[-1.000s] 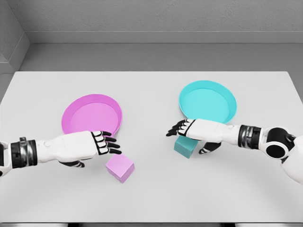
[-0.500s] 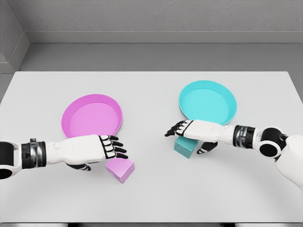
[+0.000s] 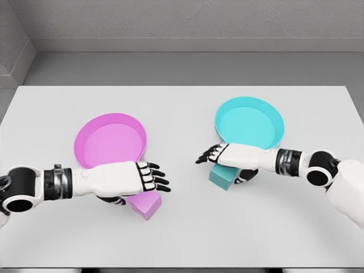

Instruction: Place the blocks in the corresponding plates according to their colors

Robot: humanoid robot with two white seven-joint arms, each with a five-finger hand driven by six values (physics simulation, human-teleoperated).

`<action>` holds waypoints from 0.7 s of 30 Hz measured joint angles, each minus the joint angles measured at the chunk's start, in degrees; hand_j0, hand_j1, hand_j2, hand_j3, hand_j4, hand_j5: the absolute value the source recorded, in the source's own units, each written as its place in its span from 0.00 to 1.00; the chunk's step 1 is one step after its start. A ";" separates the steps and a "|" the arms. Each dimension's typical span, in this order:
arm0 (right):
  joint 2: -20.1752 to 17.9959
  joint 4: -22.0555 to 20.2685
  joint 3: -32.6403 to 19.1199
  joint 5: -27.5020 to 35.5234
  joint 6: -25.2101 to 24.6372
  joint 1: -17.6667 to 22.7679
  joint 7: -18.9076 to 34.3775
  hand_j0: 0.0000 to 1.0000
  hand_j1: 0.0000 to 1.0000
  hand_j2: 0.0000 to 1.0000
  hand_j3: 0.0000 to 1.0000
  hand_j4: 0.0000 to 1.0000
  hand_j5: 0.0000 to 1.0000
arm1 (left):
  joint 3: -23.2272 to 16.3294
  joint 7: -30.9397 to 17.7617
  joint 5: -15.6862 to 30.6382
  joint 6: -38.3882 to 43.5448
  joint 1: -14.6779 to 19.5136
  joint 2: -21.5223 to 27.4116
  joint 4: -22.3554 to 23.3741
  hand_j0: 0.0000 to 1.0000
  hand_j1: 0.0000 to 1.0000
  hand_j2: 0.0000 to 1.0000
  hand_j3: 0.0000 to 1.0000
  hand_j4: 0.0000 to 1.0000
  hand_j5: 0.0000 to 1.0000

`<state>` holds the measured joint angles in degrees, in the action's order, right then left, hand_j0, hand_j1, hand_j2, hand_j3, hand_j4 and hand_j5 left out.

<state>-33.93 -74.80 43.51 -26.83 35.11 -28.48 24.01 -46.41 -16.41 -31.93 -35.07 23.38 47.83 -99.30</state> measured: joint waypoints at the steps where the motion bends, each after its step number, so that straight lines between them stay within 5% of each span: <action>1: 0.04 0.03 0.23 -0.03 0.00 0.00 0.00 1.00 1.00 1.00 1.00 1.00 1.00 | -0.08 -0.02 0.02 0.00 -0.09 -0.06 0.00 1.00 1.00 1.00 1.00 1.00 1.00; 21: 0.04 0.04 1.07 -1.30 -0.01 0.09 0.05 0.79 0.79 0.79 0.79 0.79 0.79 | -1.15 -0.06 -0.01 0.00 -0.88 -0.38 0.07 1.00 1.00 1.00 1.00 1.00 1.00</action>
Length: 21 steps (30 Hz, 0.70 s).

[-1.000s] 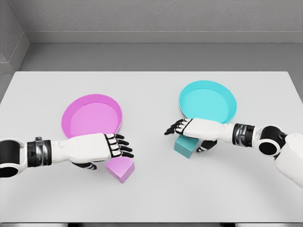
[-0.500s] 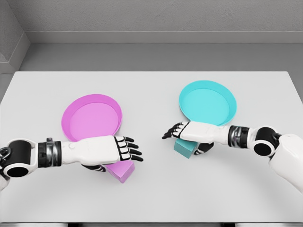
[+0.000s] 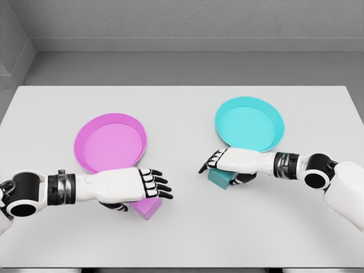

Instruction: Place the blocks in the corresponding plates according to their colors

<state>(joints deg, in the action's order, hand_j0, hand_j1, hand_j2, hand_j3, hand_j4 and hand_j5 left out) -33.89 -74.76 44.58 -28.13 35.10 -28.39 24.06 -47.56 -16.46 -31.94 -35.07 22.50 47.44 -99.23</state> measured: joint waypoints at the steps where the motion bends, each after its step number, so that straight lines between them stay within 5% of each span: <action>1: -0.01 -0.01 0.00 0.03 0.00 0.00 0.02 0.76 0.76 0.76 0.76 0.76 0.76 | 0.00 0.00 -0.02 0.00 -0.09 0.00 0.07 1.00 1.00 1.00 1.00 1.00 1.00; 21: 0.00 -0.65 -0.39 0.04 0.00 -1.23 1.96 0.64 0.64 0.64 0.64 0.64 0.64 | -0.87 0.00 -0.28 0.00 0.35 -1.80 5.43 1.00 1.00 1.00 1.00 1.00 1.00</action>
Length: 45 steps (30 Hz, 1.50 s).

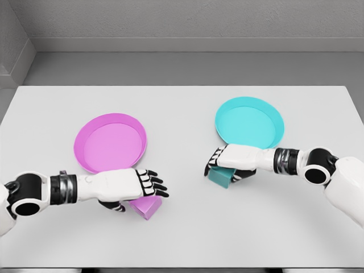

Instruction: Place the blocks in the corresponding plates according to their colors

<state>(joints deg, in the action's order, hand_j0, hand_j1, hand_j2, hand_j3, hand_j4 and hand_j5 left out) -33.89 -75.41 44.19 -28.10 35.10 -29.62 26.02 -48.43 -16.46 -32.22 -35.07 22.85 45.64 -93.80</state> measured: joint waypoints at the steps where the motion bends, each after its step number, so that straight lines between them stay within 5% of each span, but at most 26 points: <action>1: 0.00 -0.02 -0.01 -0.02 0.01 -0.35 0.04 0.63 0.63 0.63 0.63 0.63 0.63 | -0.02 0.00 -0.02 0.00 -0.09 -0.10 0.11 1.00 1.00 1.00 1.00 1.00 1.00; 33: -0.48 -0.98 -0.54 0.02 0.04 -5.80 0.13 0.55 0.55 0.55 0.55 0.55 0.55 | -2.12 -0.07 -0.50 0.00 0.26 -4.69 5.52 1.00 1.00 1.00 1.00 1.00 1.00; 40: -1.52 -0.66 -0.73 0.05 0.03 -6.42 0.10 0.54 0.54 0.54 0.54 0.54 0.54 | -2.13 -0.99 -0.57 0.00 0.26 -5.02 5.61 0.64 0.64 0.64 0.64 0.64 0.64; 45: -2.63 -0.47 -1.41 0.01 0.04 -6.42 0.11 0.54 0.54 0.54 0.54 0.54 0.54 | -2.00 -2.31 -0.02 0.10 0.35 -5.05 5.34 0.58 0.58 0.58 0.58 0.58 0.58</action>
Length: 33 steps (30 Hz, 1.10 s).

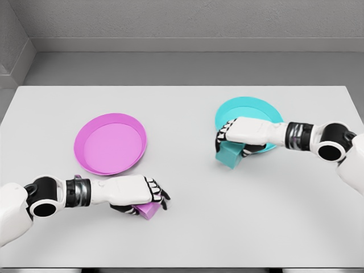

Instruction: Place the blocks in the corresponding plates according to their colors

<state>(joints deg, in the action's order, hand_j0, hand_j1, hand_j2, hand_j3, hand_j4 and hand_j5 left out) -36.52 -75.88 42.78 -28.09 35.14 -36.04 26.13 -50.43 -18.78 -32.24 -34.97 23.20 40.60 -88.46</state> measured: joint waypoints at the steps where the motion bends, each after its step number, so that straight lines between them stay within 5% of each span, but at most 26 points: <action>1: -0.17 0.19 -0.26 0.00 -0.01 0.00 0.00 0.54 0.54 0.54 0.54 0.54 0.54 | 0.01 -0.13 -0.01 0.00 0.00 -0.04 -0.05 0.59 0.59 0.59 0.59 0.59 0.59; 22: 0.19 7.88 -2.02 -0.08 -0.01 -3.43 -0.08 0.54 0.54 0.54 0.54 0.54 0.54 | 0.75 -0.60 0.04 -0.12 3.60 -0.92 -1.38 0.60 0.60 0.60 0.60 0.60 0.60; 33: 1.90 11.75 -2.01 -0.17 0.00 -5.45 -0.17 0.54 0.54 0.54 0.54 0.54 0.54 | 4.34 -0.59 0.13 -0.12 3.60 -0.44 -0.66 0.60 0.60 0.60 0.60 0.60 0.60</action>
<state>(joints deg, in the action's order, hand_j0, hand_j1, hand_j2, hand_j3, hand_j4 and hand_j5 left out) -34.62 -64.13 40.77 -28.25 35.14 -41.48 25.96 -46.10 -19.37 -32.10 -35.09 26.81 40.15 -89.13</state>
